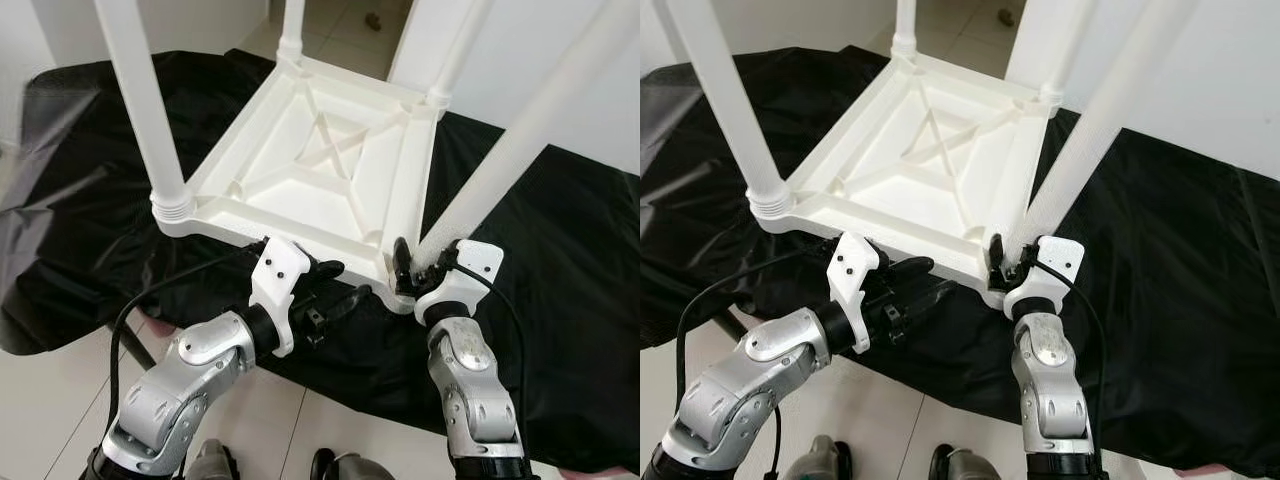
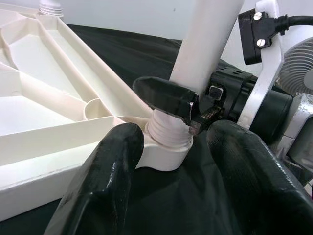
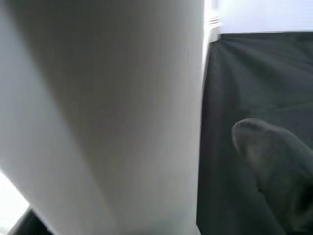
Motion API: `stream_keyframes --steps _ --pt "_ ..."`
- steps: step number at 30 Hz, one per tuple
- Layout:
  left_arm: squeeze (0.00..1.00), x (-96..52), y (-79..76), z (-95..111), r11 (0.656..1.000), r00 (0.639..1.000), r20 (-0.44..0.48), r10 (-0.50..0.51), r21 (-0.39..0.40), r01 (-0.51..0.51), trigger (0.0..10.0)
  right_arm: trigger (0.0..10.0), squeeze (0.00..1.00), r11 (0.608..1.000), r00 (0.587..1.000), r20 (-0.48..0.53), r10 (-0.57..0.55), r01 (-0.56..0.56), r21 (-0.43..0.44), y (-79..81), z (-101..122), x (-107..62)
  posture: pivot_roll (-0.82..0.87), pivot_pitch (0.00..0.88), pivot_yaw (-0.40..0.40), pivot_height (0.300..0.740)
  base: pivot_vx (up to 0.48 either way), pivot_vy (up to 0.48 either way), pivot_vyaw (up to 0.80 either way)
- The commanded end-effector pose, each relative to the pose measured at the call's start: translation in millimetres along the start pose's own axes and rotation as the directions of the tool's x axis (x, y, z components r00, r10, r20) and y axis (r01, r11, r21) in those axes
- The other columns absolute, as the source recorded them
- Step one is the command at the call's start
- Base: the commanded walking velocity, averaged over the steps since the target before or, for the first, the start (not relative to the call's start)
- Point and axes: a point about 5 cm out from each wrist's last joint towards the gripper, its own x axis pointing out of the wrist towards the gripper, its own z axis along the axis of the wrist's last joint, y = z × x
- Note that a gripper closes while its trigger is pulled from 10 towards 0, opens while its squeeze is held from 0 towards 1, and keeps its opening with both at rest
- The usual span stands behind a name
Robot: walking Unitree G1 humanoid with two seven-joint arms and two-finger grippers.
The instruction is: Building children table
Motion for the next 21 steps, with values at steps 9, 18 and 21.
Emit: stream_keyframes --steps 9,18,21 --pt "0.00 -1.8 -1.9 2.0 1.000 1.000 0.003 -0.009 0.001 0.009 10.0 10.0 0.00 0.946 0.946 -0.024 0.324 -0.324 -0.017 -29.7 3.1 3.6 0.10 0.165 -0.115 0.740 0.000 0.000 0.00" --pt "0.00 -1.3 0.4 2.5 1.000 1.000 0.002 -0.020 0.004 0.020 10.0 10.0 0.00 0.824 0.826 -0.024 0.564 -0.564 -0.052 -37.5 9.4 6.3 0.10 0.155 -0.086 0.740 0.000 0.000 0.00" --pt "0.00 -0.6 2.0 3.8 1.000 1.000 0.002 -0.029 0.010 0.029 10.0 10.0 0.00 0.775 0.780 -0.032 0.625 -0.624 -0.101 -41.6 12.6 18.4 0.10 0.150 -0.081 0.740 0.000 0.000 0.00"
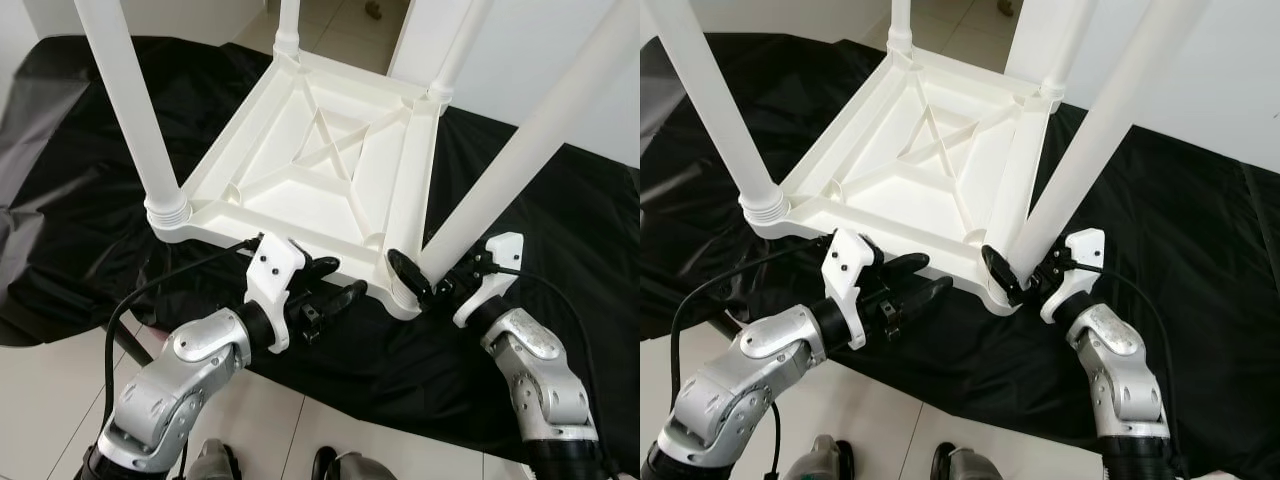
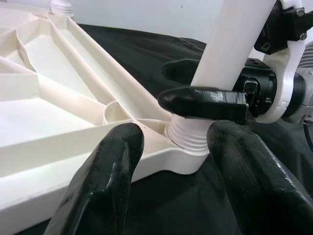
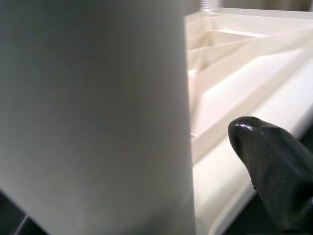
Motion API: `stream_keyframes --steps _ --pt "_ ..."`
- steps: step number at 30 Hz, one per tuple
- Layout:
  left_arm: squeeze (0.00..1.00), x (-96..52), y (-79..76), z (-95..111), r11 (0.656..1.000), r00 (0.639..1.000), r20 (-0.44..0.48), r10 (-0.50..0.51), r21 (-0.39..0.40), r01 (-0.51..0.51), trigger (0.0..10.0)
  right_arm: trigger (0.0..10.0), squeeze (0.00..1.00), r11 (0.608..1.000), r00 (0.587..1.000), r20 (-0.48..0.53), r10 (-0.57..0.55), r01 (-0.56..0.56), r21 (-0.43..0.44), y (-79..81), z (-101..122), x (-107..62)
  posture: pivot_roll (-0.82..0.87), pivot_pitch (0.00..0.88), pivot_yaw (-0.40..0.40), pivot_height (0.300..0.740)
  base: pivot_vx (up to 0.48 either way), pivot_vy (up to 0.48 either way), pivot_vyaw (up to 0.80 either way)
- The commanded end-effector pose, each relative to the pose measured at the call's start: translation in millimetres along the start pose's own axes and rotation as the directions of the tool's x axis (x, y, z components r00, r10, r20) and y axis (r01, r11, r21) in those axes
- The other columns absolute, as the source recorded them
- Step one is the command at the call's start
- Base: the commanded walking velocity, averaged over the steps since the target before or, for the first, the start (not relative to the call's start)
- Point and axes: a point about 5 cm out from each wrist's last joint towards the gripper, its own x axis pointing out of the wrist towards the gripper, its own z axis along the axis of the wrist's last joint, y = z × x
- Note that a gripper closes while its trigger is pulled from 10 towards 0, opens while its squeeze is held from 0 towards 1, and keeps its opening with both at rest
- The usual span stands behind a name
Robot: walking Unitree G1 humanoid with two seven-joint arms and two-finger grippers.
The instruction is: Building children table
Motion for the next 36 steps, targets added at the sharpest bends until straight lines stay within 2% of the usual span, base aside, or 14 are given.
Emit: stream_keyframes --steps 1,5,6,7,12,20,21,22,23,28,30,36 --pt "0.00 1.5 -3.5 -0.4 0.999 0.999 -0.001 -0.041 -0.010 0.041 10.0 10.0 0.00 0.999 1.000 0.007 0.023 -0.022 -0.036 -10.7 3.0 2.5 0.10 0.149 -0.080 0.740 0.000 0.000 0.00" --pt "0.00 1.7 -3.2 -0.3 0.999 0.999 -0.001 -0.042 -0.008 0.042 10.0 10.0 0.00 0.999 1.000 0.007 0.026 -0.026 -0.041 -13.0 3.1 4.1 0.10 0.148 -0.080 0.740 0.000 0.000 0.00" --pt "0.00 1.8 -3.1 -0.1 0.999 0.999 -0.002 -0.043 -0.006 0.043 10.0 2.8 0.00 0.998 0.999 0.009 0.044 -0.044 -0.039 -14.7 3.5 5.2 0.11 0.148 -0.080 0.740 0.000 0.000 0.00" --pt "0.00 1.8 -3.0 0.2 0.999 0.999 -0.002 -0.044 -0.006 0.044 10.0 0.0 0.00 0.998 0.998 0.009 0.054 -0.054 -0.037 -16.5 3.5 6.1 0.11 0.149 -0.081 0.740 0.000 0.000 0.00" --pt "0.00 0.5 -3.8 1.0 0.999 0.999 -0.004 -0.042 -0.008 0.042 10.0 0.0 0.00 0.992 0.992 -0.014 0.128 -0.128 -0.021 -14.2 0.5 6.7 0.11 0.149 -0.086 0.740 0.000 0.000 0.00" --pt "0.00 1.3 -5.1 1.5 0.999 0.999 -0.002 -0.044 -0.012 0.044 10.0 0.0 0.00 0.990 0.990 -0.015 0.142 -0.142 -0.014 -14.7 -1.1 4.4 0.11 0.153 -0.087 0.740 0.000 0.000 0.00" --pt "0.00 1.4 -5.5 1.3 0.999 0.999 -0.002 -0.045 -0.015 0.045 10.0 1.4 0.00 0.991 0.991 -0.021 0.131 -0.131 -0.016 -16.0 -2.3 3.3 0.11 0.153 -0.086 0.740 0.000 0.000 0.00" --pt "0.00 1.4 -5.5 1.3 0.999 0.999 -0.002 -0.045 -0.015 0.045 10.0 1.4 0.00 0.991 0.991 -0.021 0.131 -0.131 -0.016 -16.0 -2.3 3.3 0.11 0.153 -0.086 0.740 0.000 0.000 0.00" --pt "0.00 1.7 -5.8 0.6 0.999 0.999 -0.005 -0.049 -0.019 0.048 10.0 10.0 0.00 0.995 0.995 -0.030 0.097 -0.097 -0.013 -17.7 -3.9 0.4 0.10 0.153 -0.088 0.740 0.000 0.000 0.00" --pt "0.00 1.8 -6.0 0.0 0.999 0.999 -0.007 -0.050 -0.019 0.050 10.0 10.0 0.00 0.997 0.997 -0.033 0.072 -0.072 0.002 -18.6 -4.8 -1.3 0.10 0.151 -0.091 0.740 0.000 0.000 0.00" --pt "0.00 2.5 -7.1 -0.9 0.998 0.998 -0.008 -0.054 -0.022 0.054 10.0 10.0 0.00 1.000 1.000 -0.017 -0.003 0.002 -0.019 -17.6 -2.0 -2.8 0.10 0.148 -0.094 0.740 0.000 0.000 0.00" --pt "0.00 2.6 -10.6 -4.4 0.997 0.998 -0.013 -0.067 -0.034 0.067 10.0 10.0 0.00 0.995 0.995 0.023 -0.101 0.101 0.002 -7.1 -0.7 -4.4 0.09 0.143 -0.098 0.740 0.000 0.000 0.00"
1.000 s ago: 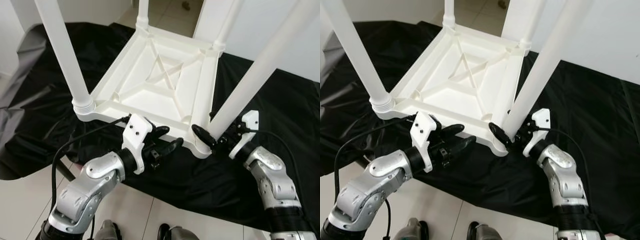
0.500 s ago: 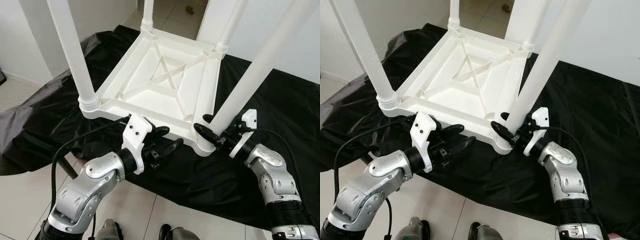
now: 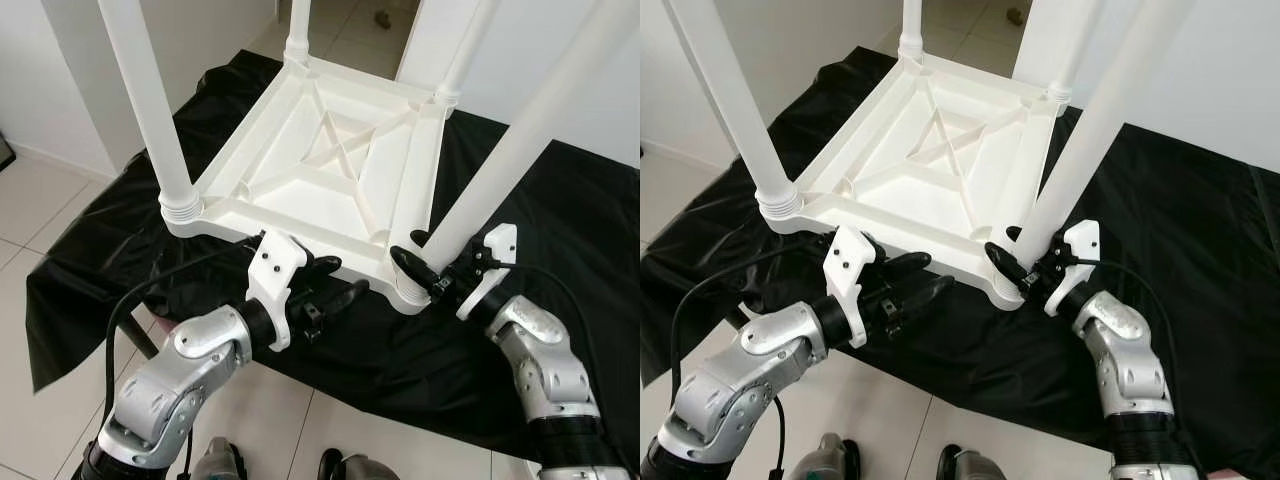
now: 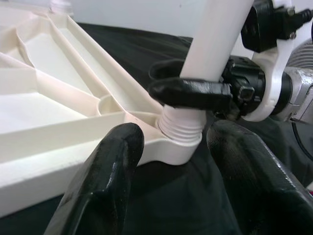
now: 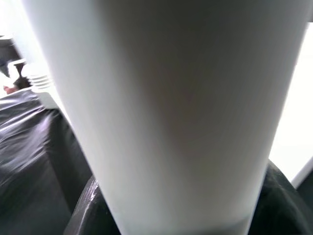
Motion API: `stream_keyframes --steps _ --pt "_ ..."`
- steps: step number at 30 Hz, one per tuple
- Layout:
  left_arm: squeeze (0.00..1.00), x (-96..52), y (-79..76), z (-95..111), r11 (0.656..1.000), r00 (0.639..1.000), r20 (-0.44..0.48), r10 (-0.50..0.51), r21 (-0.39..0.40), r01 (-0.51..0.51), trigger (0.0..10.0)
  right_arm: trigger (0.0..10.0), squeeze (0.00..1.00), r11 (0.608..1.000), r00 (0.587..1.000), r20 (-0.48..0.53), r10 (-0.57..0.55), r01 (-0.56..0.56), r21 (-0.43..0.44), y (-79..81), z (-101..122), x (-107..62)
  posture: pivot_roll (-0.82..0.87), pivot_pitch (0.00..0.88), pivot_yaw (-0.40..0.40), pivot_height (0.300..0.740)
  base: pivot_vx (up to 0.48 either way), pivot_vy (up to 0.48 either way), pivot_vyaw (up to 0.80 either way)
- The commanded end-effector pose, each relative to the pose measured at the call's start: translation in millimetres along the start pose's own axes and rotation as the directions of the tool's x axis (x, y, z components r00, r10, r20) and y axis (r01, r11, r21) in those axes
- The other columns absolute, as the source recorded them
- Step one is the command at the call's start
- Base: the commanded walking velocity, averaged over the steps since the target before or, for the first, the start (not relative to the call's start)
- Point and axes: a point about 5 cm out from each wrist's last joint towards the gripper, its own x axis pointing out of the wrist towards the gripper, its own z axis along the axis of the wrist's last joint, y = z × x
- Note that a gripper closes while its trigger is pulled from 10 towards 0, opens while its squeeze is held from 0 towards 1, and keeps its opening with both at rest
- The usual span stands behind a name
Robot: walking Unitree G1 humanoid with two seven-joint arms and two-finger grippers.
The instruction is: Building children table
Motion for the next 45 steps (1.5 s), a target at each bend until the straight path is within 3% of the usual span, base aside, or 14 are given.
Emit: stream_keyframes --steps 1,7,13,14,15,18,24,28,29,30,38,43,44,45 --pt "0.00 0.8 -6.0 -1.0 0.999 0.999 0.001 -0.043 -0.008 0.043 10.0 10.0 0.00 0.997 0.997 0.001 -0.074 0.074 -0.012 -8.8 3.2 -5.7 0.09 0.143 -0.098 0.740 0.000 0.000 0.00" --pt "0.00 1.9 -6.9 -2.9 0.999 0.999 -0.001 -0.044 -0.006 0.044 10.0 10.0 0.00 0.964 0.963 0.043 -0.265 0.263 0.047 10.9 -4.1 -5.7 0.09 0.133 -0.101 0.740 0.000 0.000 0.00" --pt "0.00 2.5 -5.2 -8.0 1.000 1.000 -0.014 -0.028 0.014 0.028 10.0 10.0 0.00 0.921 0.922 0.024 -0.387 0.385 0.058 28.9 -10.1 -0.6 0.09 0.129 -0.104 0.740 0.000 0.000 0.00" --pt "0.00 3.5 -4.9 -11.4 0.999 0.999 -0.023 -0.023 0.033 0.024 10.0 10.0 0.00 0.897 0.899 -0.005 -0.438 0.437 0.063 33.8 -14.7 1.5 0.09 0.130 -0.108 0.740 0.000 0.000 0.00" --pt "0.00 3.5 -4.9 -11.4 0.999 0.999 -0.023 -0.023 0.033 0.024 10.0 10.0 0.00 0.897 0.899 -0.005 -0.438 0.437 0.063 33.8 -14.7 1.5 0.09 0.130 -0.108 0.740 0.000 0.000 0.00" --pt "0.00 5.1 -3.3 -24.8 0.998 0.998 -0.060 0.002 0.061 0.002 10.0 10.0 0.00 0.815 0.820 -0.073 -0.568 0.573 0.087 41.9 -24.8 3.9 0.09 0.132 -0.114 0.740 0.000 0.000 0.00" --pt "0.00 6.4 -3.3 -31.9 0.998 0.997 -0.076 0.014 0.068 -0.009 10.0 10.0 0.00 0.784 0.789 -0.076 -0.610 0.615 0.082 36.4 -22.4 2.6 0.08 0.137 -0.113 0.740 0.000 0.000 0.00" --pt "0.00 6.9 -2.4 -30.8 0.998 0.997 -0.073 0.011 0.070 -0.006 10.0 10.0 0.00 0.789 0.794 -0.066 -0.605 0.608 0.087 35.8 -20.1 3.7 0.08 0.142 -0.111 0.740 0.000 0.000 0.00" --pt "0.00 6.6 -1.8 -29.6 0.997 0.997 -0.071 0.007 0.077 -0.001 10.0 10.0 0.87 0.797 0.804 -0.064 -0.591 0.594 0.107 36.0 -19.4 4.4 0.08 0.146 -0.111 0.740 0.000 0.000 0.00" --pt "0.00 6.2 -1.5 -28.5 0.997 0.998 -0.069 0.003 0.080 0.003 10.0 10.0 1.00 0.806 0.813 -0.054 -0.580 0.582 0.108 35.4 -18.0 4.4 0.08 0.147 -0.110 0.740 0.000 0.000 0.00" --pt "0.00 5.3 -0.4 -27.2 0.995 0.998 -0.066 -0.005 0.099 0.011 10.0 10.0 1.00 0.838 0.858 -0.045 -0.512 0.511 0.191 33.5 -14.2 2.1 0.08 0.150 -0.106 0.740 0.000 0.000 0.00" --pt "0.00 5.9 1.0 -24.5 0.994 0.998 -0.056 -0.006 0.104 0.012 10.0 10.0 1.00 0.920 0.932 0.010 -0.363 0.357 0.161 21.7 -3.8 -6.7 0.08 0.149 -0.103 0.740 0.000 0.000 0.00" --pt "0.00 5.9 1.1 -23.9 0.994 0.999 -0.054 -0.008 0.104 0.013 10.0 10.0 0.00 0.952 0.961 0.016 -0.276 0.272 0.140 15.9 -1.0 -10.3 0.08 0.148 -0.102 0.740 0.000 0.000 0.00" --pt "0.00 5.9 1.1 -23.8 0.995 0.999 -0.053 -0.010 0.102 0.015 10.0 10.0 0.00 0.973 0.979 0.012 -0.202 0.199 0.117 10.9 0.8 -13.0 0.08 0.147 -0.100 0.740 0.000 0.000 0.00"
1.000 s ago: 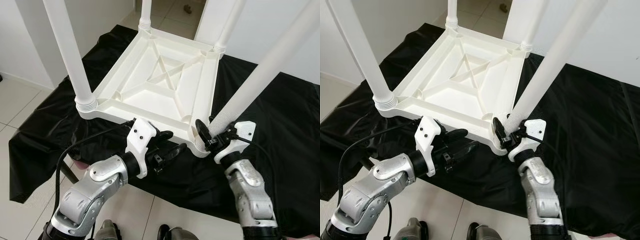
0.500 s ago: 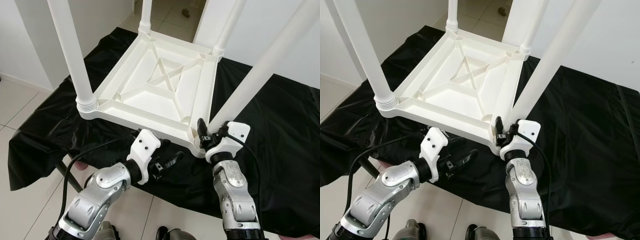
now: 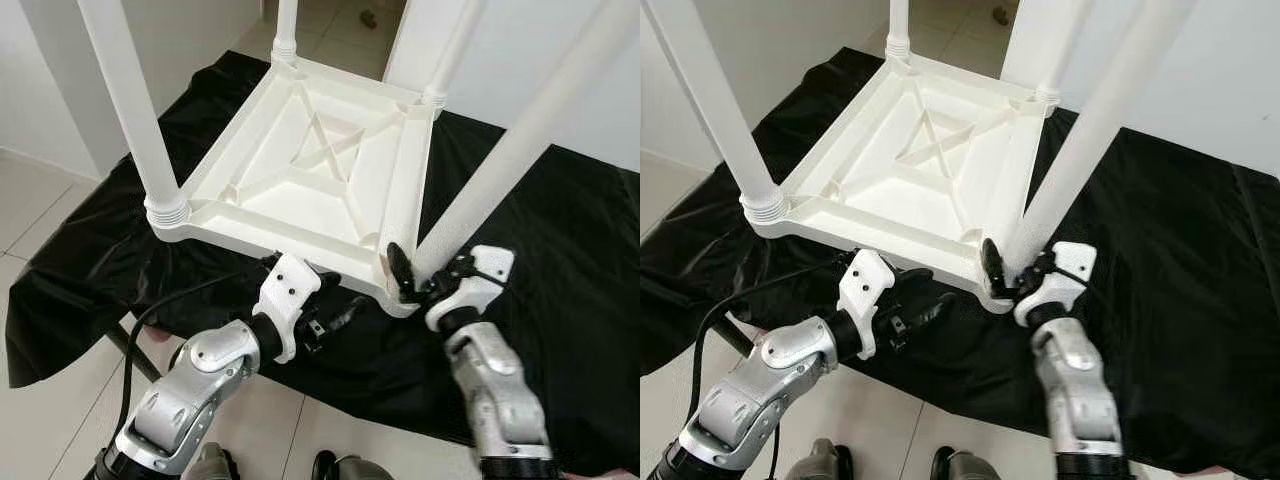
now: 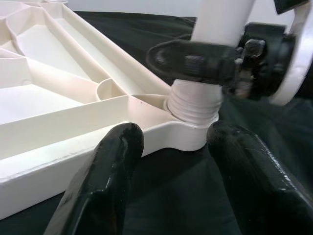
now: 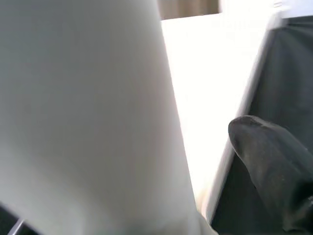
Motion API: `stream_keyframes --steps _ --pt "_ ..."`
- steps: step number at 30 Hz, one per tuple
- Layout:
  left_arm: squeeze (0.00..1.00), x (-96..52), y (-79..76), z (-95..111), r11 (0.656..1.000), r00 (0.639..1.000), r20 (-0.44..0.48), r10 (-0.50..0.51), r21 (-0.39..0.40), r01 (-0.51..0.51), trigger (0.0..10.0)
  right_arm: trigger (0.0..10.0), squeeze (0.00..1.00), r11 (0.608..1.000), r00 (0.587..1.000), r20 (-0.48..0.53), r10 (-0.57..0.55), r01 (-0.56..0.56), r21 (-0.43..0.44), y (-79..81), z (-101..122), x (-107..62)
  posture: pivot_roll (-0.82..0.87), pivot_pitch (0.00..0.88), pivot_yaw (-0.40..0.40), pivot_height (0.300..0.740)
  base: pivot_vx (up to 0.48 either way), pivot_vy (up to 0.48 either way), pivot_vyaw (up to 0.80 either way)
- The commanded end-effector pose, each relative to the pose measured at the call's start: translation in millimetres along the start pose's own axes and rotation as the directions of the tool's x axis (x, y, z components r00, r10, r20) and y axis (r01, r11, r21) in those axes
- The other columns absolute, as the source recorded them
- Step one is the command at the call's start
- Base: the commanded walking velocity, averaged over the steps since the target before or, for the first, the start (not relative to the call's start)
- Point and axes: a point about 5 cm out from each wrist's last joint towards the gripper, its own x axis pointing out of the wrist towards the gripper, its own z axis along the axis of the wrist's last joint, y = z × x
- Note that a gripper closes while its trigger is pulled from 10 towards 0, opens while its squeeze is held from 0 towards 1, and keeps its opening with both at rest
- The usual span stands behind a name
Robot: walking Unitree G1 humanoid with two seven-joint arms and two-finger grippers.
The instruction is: Building children table
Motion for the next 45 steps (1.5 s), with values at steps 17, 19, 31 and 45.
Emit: stream_keyframes --steps 17,19,31,45 --pt "0.00 -0.2 2.6 -2.8 0.999 0.999 -0.006 -0.038 0.016 0.038 10.0 9.4 0.00 0.871 0.869 -0.151 0.471 -0.486 -0.078 -21.5 -0.5 18.9 0.10 0.139 -0.084 0.740 0.000 0.000 0.00" --pt "0.00 0.0 3.2 -3.7 1.000 1.000 -0.005 -0.028 0.014 0.028 10.0 0.0 0.00 0.869 0.866 -0.151 0.477 -0.490 -0.065 -21.8 -1.3 19.4 0.11 0.140 -0.088 0.740 0.000 0.000 0.00" --pt "0.00 -1.1 3.1 -7.2 0.999 1.000 -0.019 -0.021 0.024 0.021 10.0 0.0 0.00 0.843 0.835 -0.168 0.524 -0.536 -0.038 -28.5 -8.4 17.0 0.12 0.147 -0.101 0.740 0.000 0.000 0.00" --pt "0.00 -0.5 -0.5 -5.0 0.999 0.999 -0.010 -0.044 0.010 0.044 10.0 10.0 0.00 0.977 0.974 -0.089 0.208 -0.211 -0.028 -19.3 -11.2 19.9 0.11 0.142 -0.112 0.740 0.000 0.000 0.00"
